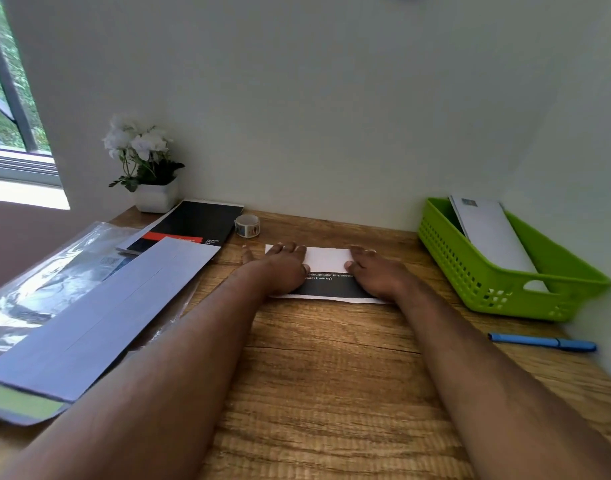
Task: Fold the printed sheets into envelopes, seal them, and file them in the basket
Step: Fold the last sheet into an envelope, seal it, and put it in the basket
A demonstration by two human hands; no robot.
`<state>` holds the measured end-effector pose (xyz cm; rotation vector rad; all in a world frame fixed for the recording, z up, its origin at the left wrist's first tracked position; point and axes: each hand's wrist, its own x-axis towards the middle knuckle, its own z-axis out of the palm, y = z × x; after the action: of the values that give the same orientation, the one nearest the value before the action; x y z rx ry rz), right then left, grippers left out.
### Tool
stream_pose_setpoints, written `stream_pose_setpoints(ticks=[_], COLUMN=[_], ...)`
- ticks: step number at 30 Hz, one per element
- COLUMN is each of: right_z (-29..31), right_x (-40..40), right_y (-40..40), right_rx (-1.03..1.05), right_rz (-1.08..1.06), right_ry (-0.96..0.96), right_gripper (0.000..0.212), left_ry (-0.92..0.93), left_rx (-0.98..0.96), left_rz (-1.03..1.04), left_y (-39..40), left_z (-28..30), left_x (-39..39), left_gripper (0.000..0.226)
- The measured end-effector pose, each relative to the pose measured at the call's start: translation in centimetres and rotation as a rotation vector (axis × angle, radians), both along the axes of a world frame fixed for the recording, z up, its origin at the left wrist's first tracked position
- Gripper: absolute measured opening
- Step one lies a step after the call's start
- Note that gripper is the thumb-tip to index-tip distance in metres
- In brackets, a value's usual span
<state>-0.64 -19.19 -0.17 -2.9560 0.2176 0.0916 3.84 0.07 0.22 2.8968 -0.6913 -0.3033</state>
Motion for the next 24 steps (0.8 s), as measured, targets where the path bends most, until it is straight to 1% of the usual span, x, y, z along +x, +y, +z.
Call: stream_pose_setpoints(ticks=[2,6,8,11,15,18,20,21,23,24], right_z=[0.0,0.2,0.2,0.4,0.8,0.9,0.9,0.9,0.9,0.9], right_x=[-0.1,-0.4,-0.6,-0.7,-0.9,-1.0,-1.1,-1.3,-1.3,-1.2], right_y=[-1.7,-1.8,-1.9,-2.3,-2.4,-2.9,-2.9,-2.7,-2.4,-2.2], right_rx=[0.022,-0.063,-0.080,-0.052,0.117,0.244,0.307,0.346,0.425,0.446], right_rz=[-0.037,-0.038,-0.016,0.025,0.000,-0.033,-0.029,-0.024,-0.017,-0.016], right_ry=[0.022,0.037,0.027,-0.024,-0.098,-0.147,-0.178,-0.199,-0.305,-0.381], right_gripper=[0.056,0.054,0.055,0.058,0.064,0.067,0.060,0.052,0.026,0.014], left_ry=[0.021,0.061,0.067,0.040,-0.042,-0.115,-0.176,-0.225,-0.366,-0.431], left_rx=[0.009,0.025,-0.038,-0.153,-0.310,-0.311,-0.307,-0.309,-0.359,-0.415], left_rz=[0.025,0.051,0.053,0.054,0.102,0.109,0.120,0.121,0.102,0.091], left_y=[0.5,1.6,1.9,2.1,2.5,2.6,2.4,2.3,2.0,1.9], left_z=[0.1,0.4,0.6,1.0,0.9,0.6,0.6,0.7,0.7,0.7], left_x=[0.2,0.6,0.6,0.5,0.5,0.6,0.7,0.6,0.7,0.8], left_gripper=[0.055,0.057,0.058,0.057,0.066,0.073,0.070,0.065,0.049,0.043])
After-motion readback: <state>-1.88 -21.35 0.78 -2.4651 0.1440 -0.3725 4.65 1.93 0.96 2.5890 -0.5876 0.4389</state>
